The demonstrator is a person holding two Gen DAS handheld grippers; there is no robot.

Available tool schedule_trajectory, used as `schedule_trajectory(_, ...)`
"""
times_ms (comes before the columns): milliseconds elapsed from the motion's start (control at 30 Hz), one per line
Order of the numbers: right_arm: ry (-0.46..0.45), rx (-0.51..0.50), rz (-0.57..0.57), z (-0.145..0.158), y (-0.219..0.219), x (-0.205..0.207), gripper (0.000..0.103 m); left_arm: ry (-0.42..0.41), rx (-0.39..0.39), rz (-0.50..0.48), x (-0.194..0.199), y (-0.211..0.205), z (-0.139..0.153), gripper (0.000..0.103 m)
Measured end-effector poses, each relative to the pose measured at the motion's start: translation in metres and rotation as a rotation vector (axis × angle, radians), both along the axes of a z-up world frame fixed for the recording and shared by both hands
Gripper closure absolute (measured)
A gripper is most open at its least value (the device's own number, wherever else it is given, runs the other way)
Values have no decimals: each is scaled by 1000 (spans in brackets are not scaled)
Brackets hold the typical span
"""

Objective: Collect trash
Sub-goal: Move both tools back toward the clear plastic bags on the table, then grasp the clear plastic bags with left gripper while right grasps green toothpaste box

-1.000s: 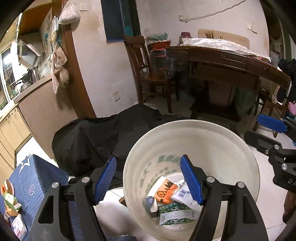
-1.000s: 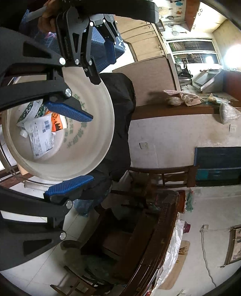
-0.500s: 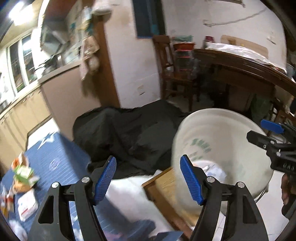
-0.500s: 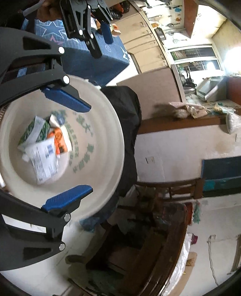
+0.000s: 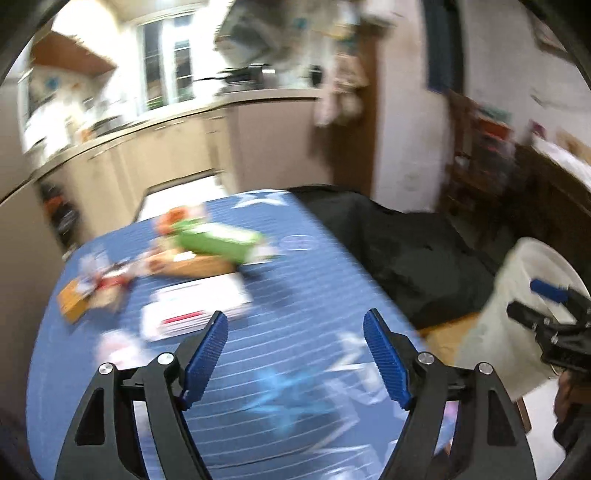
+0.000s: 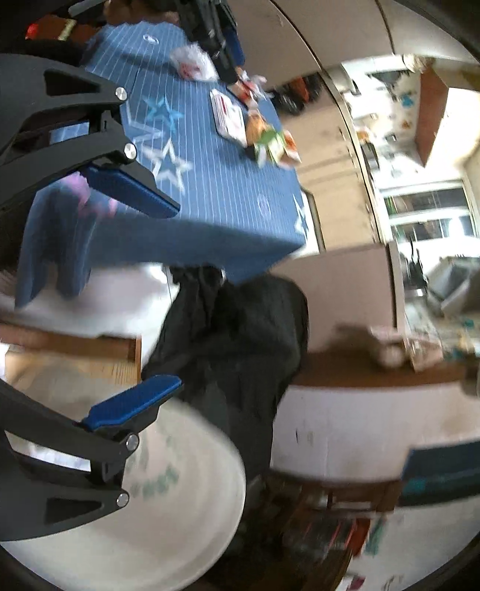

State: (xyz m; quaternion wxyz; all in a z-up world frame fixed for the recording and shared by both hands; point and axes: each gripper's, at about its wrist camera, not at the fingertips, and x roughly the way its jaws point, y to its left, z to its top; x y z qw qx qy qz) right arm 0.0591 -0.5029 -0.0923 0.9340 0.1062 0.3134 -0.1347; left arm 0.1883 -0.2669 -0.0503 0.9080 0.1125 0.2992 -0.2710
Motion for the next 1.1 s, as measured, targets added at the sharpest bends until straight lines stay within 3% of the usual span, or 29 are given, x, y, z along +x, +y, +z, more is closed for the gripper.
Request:
schedule_trajectory(133,6,-3,102,-1,34,36,15,-21,-30,188,20,70,11,18)
schedule_trajectory(200,5,-12,147,1,47,54,14,5,-51,287,35,107,10,12)
schedule_trajectory(300,6,-33,221,3,69,77,10,77,-79,356,55,137,2,12)
schedule_trajectory(467,39,-102,359,-1,105,127,6,193,-147,327,77,147,-14,8)
schedule_trajectory(600,61,-180,462,-5,127,151,6,176,-60,312,84,123,-35,6)
schedule_trajectory(667,51,-219,499,-4,134,160,6,216,-27,319,95,112,-54,6)
schedule_trajectory(767,18,-234,538,5,136,180,6,304,-20,350,112,117,-79,30)
schedule_trajectory(800,14,-218,561,8,135,187,6,312,-55,354,113,123,-82,35)
schedule_trajectory(900,37,-168,638,12,132,223,6,299,-73,340,111,129,-83,44)
schedule_trajectory(1100,168,-21,755,7,116,310,6,294,-100,323,108,139,-83,47)
